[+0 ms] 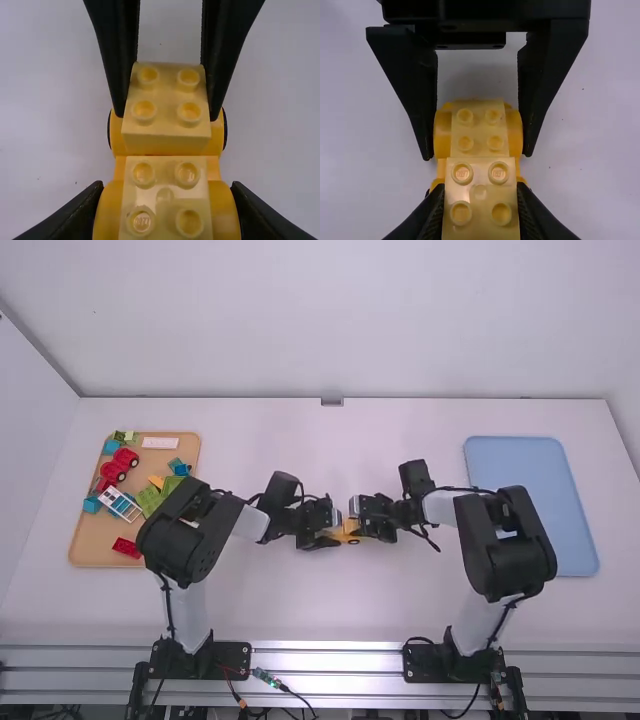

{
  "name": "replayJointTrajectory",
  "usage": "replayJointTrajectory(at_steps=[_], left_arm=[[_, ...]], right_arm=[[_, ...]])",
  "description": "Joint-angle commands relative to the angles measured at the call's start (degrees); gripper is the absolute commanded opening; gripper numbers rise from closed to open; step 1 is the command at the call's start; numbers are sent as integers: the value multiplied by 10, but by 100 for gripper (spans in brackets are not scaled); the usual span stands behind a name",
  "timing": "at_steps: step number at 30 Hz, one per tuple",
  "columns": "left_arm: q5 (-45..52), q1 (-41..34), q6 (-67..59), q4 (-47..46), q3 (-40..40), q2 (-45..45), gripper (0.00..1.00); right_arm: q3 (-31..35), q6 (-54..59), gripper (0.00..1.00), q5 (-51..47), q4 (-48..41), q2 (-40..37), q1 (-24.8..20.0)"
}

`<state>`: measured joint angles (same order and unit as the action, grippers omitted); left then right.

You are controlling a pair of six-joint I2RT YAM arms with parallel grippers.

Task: Assemble lego blocks to make yellow taxi

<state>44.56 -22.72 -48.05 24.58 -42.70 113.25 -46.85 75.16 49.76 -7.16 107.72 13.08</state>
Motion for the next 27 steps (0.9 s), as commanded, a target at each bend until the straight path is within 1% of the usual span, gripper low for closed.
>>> replayJointTrajectory(at_steps=[1, 7, 11, 27], left_arm=[[-19, -4, -15, -9, 10, 9, 2], [-11, -4, -16, -11, 10, 9, 2], [25, -4, -42, -16, 10, 9, 2], [24, -4, -35, -11, 10, 9, 2]], right_arm=[[2, -3, 0, 7, -11, 8, 0], [0, 3, 0, 12, -21, 8, 1], [0, 3, 0, 12, -23, 8, 2], [0, -4, 0, 14, -20, 8, 7]])
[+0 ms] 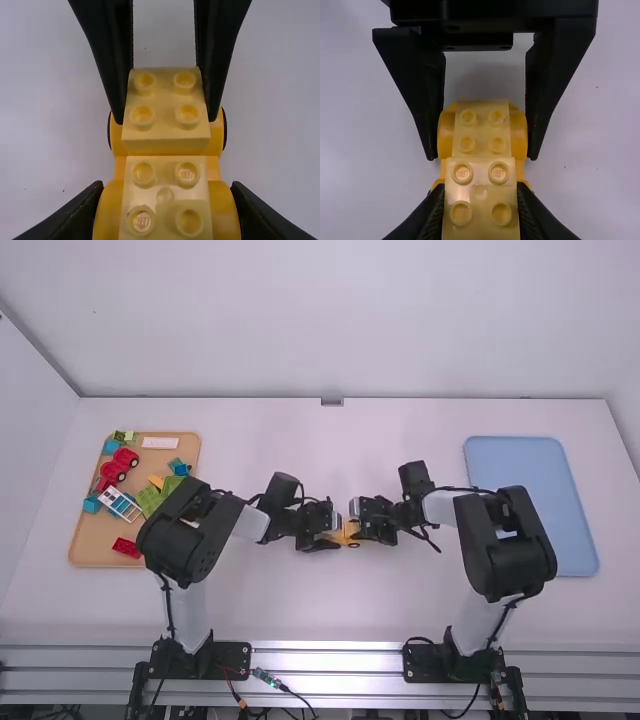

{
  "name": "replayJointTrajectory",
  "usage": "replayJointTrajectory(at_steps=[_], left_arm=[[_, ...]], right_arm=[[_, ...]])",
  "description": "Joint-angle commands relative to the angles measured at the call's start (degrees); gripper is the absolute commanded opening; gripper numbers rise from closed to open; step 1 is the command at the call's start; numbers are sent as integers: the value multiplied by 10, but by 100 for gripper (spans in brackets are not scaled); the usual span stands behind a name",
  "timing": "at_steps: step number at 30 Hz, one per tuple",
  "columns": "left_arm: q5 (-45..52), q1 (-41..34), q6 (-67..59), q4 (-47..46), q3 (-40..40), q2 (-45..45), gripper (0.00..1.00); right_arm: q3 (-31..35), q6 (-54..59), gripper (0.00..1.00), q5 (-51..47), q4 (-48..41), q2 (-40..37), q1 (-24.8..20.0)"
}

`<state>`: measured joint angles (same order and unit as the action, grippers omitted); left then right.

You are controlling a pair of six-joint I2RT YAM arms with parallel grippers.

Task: Assemble lego blocks to make yellow taxi

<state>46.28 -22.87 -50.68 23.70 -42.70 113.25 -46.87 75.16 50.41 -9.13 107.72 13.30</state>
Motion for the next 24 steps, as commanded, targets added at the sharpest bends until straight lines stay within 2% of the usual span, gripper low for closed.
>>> replayJointTrajectory(at_steps=[1, 7, 12, 15, 18, 20, 24], left_arm=[[6, -2, -9, -2, 10, 9, 2], [6, -2, -9, -3, 10, 9, 2], [-1, -2, -9, -6, 10, 9, 2], [-8, -2, -9, -11, 10, 9, 2], [-7, -2, -9, -11, 10, 9, 2], [-7, -2, -9, -10, 10, 9, 2], [-7, -2, -9, -11, 10, 9, 2]], right_arm=[[0, -3, 0, 7, -1, 8, 8], [0, -4, 0, -17, 1, 8, 28], [-1, -4, 0, -9, 1, 8, 22], [-7, -5, 16, 1, -7, 8, 12], [-15, -4, 24, 10, -24, 8, 5], [-20, -3, 34, 10, -33, 8, 2], [-23, -4, 44, 10, -33, 8, 2]])
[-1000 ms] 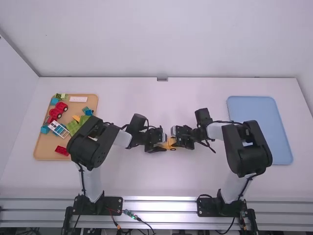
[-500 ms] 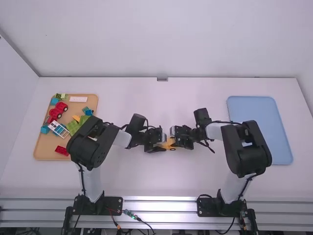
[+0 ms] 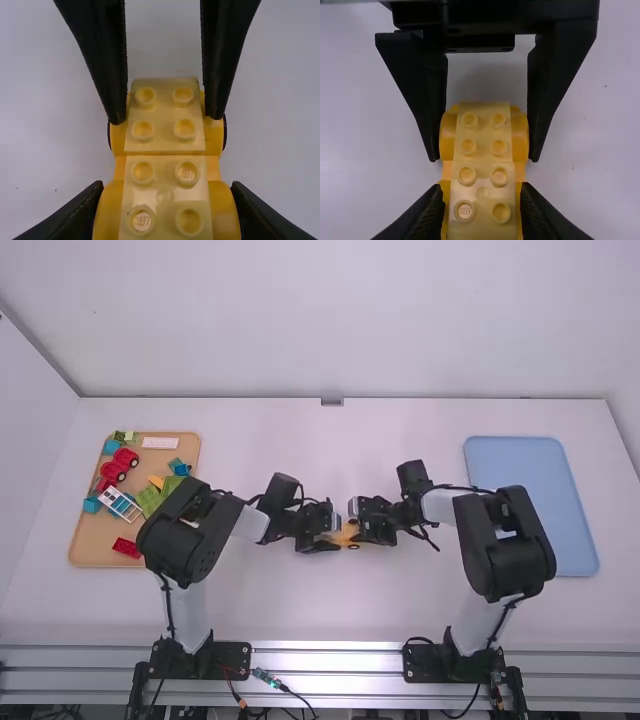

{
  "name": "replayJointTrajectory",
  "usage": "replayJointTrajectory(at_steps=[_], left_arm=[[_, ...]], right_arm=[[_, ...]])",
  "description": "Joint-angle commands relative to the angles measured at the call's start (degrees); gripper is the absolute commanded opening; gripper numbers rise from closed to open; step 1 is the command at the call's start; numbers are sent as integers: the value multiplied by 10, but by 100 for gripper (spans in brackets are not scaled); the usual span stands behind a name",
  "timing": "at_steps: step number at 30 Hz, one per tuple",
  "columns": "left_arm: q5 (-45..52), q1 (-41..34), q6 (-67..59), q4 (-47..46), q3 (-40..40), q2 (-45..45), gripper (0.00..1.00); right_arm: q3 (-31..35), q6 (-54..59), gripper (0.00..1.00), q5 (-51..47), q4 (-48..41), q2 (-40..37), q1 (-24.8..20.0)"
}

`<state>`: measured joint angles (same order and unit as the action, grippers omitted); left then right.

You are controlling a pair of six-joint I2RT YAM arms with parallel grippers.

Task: Assemble lego blocks to make yellow taxi

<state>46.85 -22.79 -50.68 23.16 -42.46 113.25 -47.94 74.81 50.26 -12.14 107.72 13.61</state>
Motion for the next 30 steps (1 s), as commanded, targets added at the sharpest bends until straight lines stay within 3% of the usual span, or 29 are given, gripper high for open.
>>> replayJointTrajectory(at_steps=[1, 8, 11, 13, 15, 16, 17, 18, 30], left_arm=[[-13, -3, -9, -6, 7, 9, 2], [-14, -3, -9, -5, 7, 9, 2], [-15, -3, -9, -5, 7, 9, 2], [-14, -3, -9, -5, 7, 9, 2], [-14, -3, -9, -5, 7, 9, 2], [-14, -3, -9, -5, 7, 9, 2], [-14, -3, -9, -5, 7, 9, 2], [-14, -3, -9, -5, 7, 9, 2], [-14, -3, -9, -5, 7, 9, 2]], right_arm=[[-12, 0, 45, 11, -3, 8, -1], [-12, 2, 79, 40, -2, 4, -8], [-12, 7, 88, 50, -13, -12, -23], [-12, 18, 89, 70, -24, -29, -36], [-12, 44, 79, 87, -40, -39, -45], [-11, 61, 53, 98, -50, -43, -51], [-11, 66, 17, 108, -53, -44, -55], [-11, 62, 0, 113, -52, -43, -55], [-10, 38, 0, 93, -19, -10, -33]])
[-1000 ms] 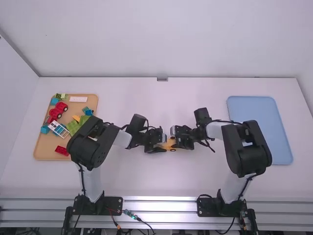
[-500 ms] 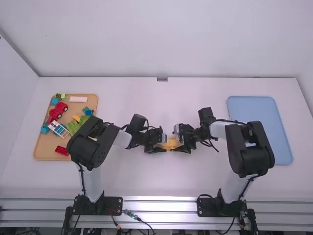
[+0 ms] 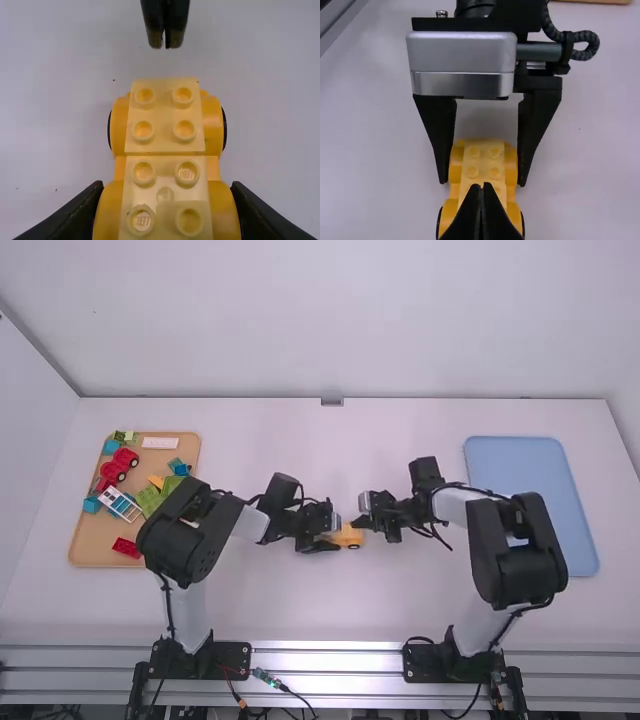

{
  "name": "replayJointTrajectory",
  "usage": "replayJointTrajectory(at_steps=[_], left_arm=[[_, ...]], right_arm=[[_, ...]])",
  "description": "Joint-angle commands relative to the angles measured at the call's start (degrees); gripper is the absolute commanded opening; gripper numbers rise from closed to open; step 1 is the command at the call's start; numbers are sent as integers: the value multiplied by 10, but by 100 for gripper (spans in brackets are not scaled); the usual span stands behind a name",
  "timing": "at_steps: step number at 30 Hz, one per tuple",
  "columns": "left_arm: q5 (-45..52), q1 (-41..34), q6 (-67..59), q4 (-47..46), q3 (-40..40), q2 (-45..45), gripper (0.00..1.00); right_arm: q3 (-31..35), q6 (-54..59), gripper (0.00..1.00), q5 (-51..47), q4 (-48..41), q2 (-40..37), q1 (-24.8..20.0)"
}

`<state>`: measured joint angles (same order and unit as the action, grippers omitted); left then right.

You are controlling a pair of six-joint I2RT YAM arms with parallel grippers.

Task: Assemble lego blocks to make yellow taxi

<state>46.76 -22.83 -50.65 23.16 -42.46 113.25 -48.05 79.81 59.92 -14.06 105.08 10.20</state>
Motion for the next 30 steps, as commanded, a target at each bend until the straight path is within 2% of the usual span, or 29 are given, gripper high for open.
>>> replayJointTrajectory(at_steps=[1, 16, 21, 28, 30], left_arm=[[-14, -3, -9, -5, 7, 9, 2], [-36, -2, 20, 5, 7, 9, 2], [-42, -3, 21, 8, 7, 9, 2], [-59, -2, 21, 16, 7, 9, 2], [-58, -2, 21, 17, 7, 9, 2]], right_arm=[[-8, -30, 0, -4, 13, 23, 0], [-11, -33, 0, 1, 37, 100, 1], [-13, -13, 0, 0, 52, 149, 3], [-49, 142, 0, -51, -70, 187, 2], [-53, 149, 0, -60, -78, 190, 3]])
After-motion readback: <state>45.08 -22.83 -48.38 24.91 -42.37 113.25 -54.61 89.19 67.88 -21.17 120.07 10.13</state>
